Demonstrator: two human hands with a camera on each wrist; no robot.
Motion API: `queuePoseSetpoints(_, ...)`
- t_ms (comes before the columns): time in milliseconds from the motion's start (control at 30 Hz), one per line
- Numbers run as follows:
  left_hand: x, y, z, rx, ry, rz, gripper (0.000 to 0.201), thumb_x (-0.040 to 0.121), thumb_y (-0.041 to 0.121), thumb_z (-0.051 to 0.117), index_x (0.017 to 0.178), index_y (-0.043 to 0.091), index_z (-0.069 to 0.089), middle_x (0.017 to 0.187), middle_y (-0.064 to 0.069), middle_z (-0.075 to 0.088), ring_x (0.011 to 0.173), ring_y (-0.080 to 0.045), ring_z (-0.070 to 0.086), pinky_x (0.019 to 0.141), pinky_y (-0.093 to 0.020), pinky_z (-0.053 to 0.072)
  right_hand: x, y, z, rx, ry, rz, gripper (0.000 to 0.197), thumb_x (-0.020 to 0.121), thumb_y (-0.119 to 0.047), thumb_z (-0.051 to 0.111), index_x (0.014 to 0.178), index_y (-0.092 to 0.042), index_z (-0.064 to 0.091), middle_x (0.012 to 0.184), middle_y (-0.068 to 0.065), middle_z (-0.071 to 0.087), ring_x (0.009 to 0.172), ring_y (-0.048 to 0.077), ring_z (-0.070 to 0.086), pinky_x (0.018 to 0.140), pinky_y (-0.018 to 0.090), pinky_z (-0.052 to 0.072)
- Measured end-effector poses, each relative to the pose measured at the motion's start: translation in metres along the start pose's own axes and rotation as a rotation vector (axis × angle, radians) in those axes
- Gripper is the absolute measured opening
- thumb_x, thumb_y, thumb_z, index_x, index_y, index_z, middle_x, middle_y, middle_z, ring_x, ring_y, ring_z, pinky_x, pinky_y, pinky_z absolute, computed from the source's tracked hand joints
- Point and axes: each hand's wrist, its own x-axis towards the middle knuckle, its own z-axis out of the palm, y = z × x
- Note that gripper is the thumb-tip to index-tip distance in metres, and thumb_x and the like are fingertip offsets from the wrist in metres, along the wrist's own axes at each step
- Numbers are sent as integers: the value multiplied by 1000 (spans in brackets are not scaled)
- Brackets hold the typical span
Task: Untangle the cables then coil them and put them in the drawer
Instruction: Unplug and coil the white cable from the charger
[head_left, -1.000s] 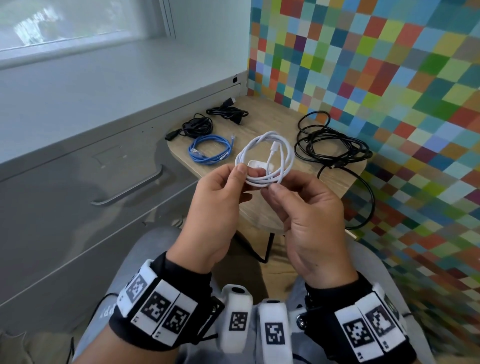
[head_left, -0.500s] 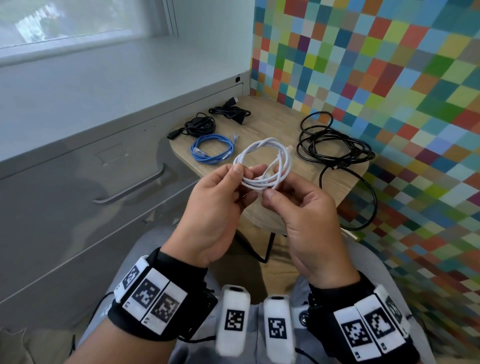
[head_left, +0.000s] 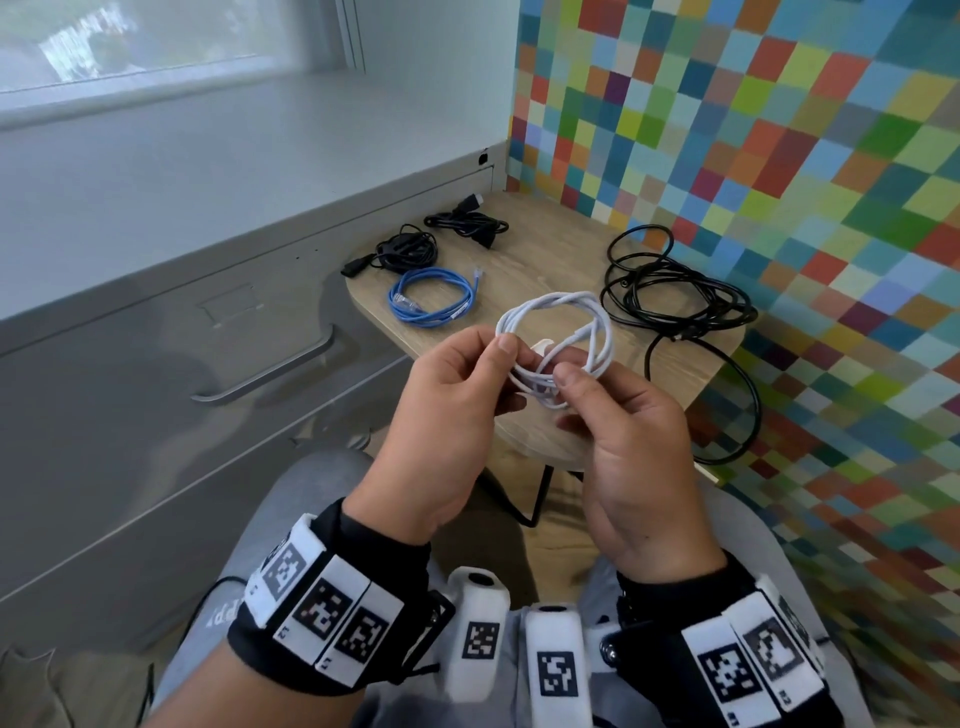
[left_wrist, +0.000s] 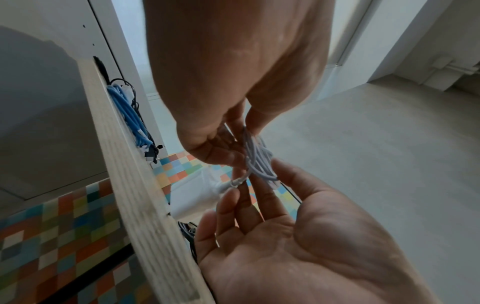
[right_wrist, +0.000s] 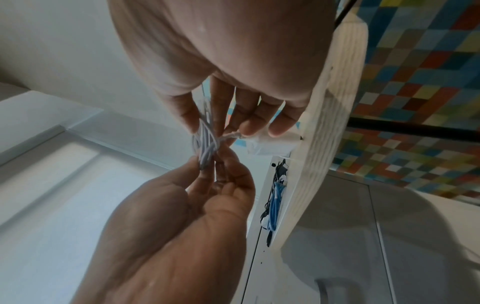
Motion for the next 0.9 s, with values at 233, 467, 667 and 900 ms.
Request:
queuePoseSetpoints(233, -3, 4, -2, -68, 1, -24, 23, 106, 15, 49, 91, 10, 66, 82, -3, 66, 74, -14, 54, 72, -32, 43, 2, -7, -2, -70, -66, 32, 21, 97, -5, 64, 105, -19, 77, 99, 2, 80, 87, 6, 73, 70, 16, 53)
queuePoseSetpoints(467, -5, 3, 2, -199, 25, -44, 25, 107, 19, 47, 90, 12, 63, 87, -8, 62, 88, -30, 52, 87, -43, 41, 2, 1, -9, -421, 74, -390, 49, 85, -14, 84, 113, -25, 46, 113, 2, 58, 100, 17, 67, 79, 36, 59)
queuePoseSetpoints(667, -2, 3, 0, -12, 8, 49, 26, 108, 16, 48, 100, 10, 72, 84, -17, 65, 79, -24, 60, 79, -39, 51, 2, 1, -17, -735, 26, -514, 17, 86, -34, 80, 91, -20, 73, 139, 3, 52, 137, 17, 48, 111, 44, 47)
queuePoseSetpoints(900, -6, 6, 1, 254, -95, 129, 26, 109, 14, 49, 104, 13, 74, 88, -17, 73, 82, -38, 66, 74, -49, 56, 3, -8, -22, -755, -177, -529, 18, 85, -26, 82, 103, -23, 81, 149, 2, 53, 143, 14, 47, 113, 23, 40)
